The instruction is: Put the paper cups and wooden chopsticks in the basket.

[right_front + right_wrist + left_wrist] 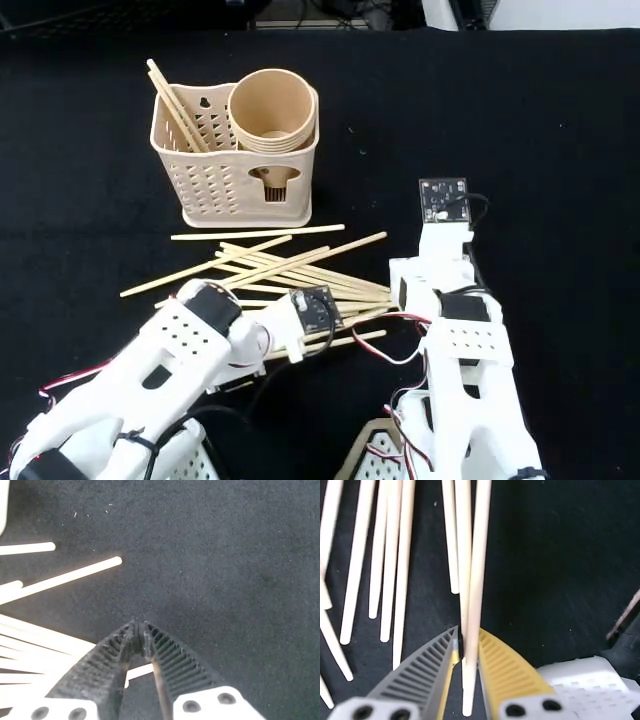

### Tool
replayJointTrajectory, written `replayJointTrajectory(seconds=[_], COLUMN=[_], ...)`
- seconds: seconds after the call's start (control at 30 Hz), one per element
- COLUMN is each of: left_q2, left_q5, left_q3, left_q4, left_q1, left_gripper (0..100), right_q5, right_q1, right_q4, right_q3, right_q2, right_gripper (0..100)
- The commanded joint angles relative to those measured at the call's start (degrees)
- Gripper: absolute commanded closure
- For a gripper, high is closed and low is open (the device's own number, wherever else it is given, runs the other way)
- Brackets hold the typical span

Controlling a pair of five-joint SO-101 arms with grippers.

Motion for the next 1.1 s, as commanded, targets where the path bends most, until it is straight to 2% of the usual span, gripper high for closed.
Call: replayJointTrajectory(seconds=[0.0,0.23,0.73,0.9,1.0,1.07], left_q2=[0.1,0.1,0.1,0.1,0.0,-0.2], left_q5=[-0.7,-0.6,-0.4,-0.3,-0.3,-0.3], left_q3=[1.0,4.5,11.2,11.8,11.7,11.7], left_q4=[-4.0,-5.9,-15.1,-15.3,-15.3,-15.2], left_q1=[-0.1,-0.5,-0.5,-0.6,-0.1,0.0], left_gripper=[97,87,89,89,97,96], right_q5=[-0.2,-0.2,-0.2,-0.2,-0.2,-0.2], right_q1=[0.4,0.4,0.4,0.4,0.4,0.4], right_q4=[-1.2,-1.2,-1.2,-1.2,-1.2,-1.2], right_q3=[-0.1,-0.1,-0.1,-0.1,-0.1,-0.1], right_q2=[-1.1,-1.1,-1.1,-1.1,-1.1,-1.1], right_gripper=[97.4,97.4,97.4,97.4,97.4,97.4])
